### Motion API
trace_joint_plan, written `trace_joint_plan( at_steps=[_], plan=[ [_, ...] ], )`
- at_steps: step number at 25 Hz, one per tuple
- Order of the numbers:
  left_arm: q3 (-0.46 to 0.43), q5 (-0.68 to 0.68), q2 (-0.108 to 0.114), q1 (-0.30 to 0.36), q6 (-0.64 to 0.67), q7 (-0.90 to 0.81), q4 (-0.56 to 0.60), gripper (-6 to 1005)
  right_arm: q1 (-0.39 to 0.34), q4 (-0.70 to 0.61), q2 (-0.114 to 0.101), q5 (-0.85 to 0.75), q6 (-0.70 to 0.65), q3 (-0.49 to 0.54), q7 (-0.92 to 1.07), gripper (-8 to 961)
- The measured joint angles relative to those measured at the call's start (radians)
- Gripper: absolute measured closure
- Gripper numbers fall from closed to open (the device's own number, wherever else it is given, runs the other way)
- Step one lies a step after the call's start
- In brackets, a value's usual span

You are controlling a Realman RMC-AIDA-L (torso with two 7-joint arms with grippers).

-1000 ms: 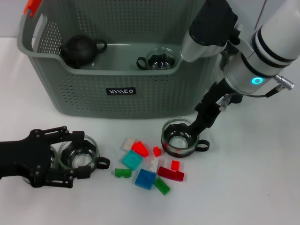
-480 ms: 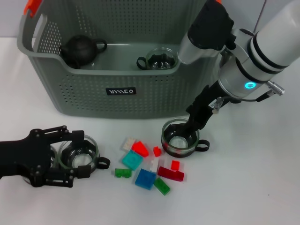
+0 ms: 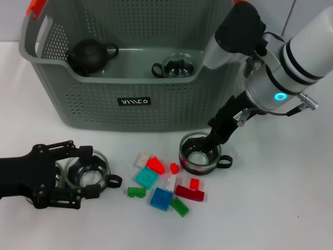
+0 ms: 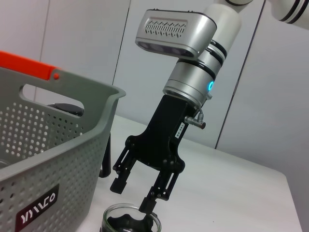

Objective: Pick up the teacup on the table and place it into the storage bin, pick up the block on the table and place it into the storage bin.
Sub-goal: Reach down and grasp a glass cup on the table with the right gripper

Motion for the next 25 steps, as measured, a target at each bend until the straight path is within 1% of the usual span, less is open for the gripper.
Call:
trace_joint_plan(
  at_steps=[14, 25],
  plan=[
    [0.001, 0.000, -0.002, 0.004, -0.001, 0.003, 0.000, 65, -0.028, 0.004, 0.000, 0.001, 0.029, 0.004, 0.058, 222],
    [0.003, 0.000, -0.004, 0.008, -0.002, 0.006, 0.000, 65, -0.037, -0.006, 0.002, 0.006, 0.014, 0.006, 0.143, 220]
  ],
)
